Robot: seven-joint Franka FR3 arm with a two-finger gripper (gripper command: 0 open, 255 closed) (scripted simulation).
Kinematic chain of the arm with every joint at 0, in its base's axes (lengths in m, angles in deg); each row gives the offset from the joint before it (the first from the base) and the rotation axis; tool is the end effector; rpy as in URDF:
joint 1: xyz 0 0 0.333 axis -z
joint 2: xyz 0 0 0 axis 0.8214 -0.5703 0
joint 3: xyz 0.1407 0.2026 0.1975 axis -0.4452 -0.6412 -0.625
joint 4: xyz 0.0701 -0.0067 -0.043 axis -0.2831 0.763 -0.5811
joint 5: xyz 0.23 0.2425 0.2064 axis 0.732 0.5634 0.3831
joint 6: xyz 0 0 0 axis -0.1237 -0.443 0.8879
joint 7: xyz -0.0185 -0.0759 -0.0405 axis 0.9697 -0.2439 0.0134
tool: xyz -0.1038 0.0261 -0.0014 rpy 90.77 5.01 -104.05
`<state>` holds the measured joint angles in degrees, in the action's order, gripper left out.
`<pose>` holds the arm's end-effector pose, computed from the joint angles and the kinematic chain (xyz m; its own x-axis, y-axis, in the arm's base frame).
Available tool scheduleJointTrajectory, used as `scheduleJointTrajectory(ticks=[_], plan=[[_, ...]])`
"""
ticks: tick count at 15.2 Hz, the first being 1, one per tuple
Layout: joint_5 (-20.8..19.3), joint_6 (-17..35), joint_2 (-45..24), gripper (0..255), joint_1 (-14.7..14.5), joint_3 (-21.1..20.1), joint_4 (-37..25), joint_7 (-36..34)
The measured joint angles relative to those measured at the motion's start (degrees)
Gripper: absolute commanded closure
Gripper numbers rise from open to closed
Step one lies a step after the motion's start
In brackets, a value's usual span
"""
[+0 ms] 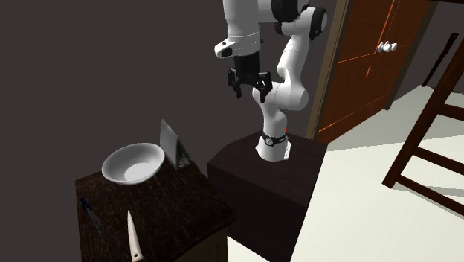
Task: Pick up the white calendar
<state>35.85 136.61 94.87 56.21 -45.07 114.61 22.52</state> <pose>0.2948 -0.0229 0.5578 0.9798 -0.0425 -0.1956 -0.0536 -0.9972 -0.0516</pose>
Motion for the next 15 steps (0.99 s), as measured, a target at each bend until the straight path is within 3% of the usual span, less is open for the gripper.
scheduleJointTrajectory(ticks=[4, 9, 15], plan=[[-2.9, 0.9, 1.4, 0, -0.4, 3.5, 1.6, 6.9], [-9.6, 3.8, 0.7, 0, -1.9, 12.1, 1.9, 23.6], [-15.9, 9.8, -5.3, 0, -5.0, 23.9, -1.5, 44.7]])
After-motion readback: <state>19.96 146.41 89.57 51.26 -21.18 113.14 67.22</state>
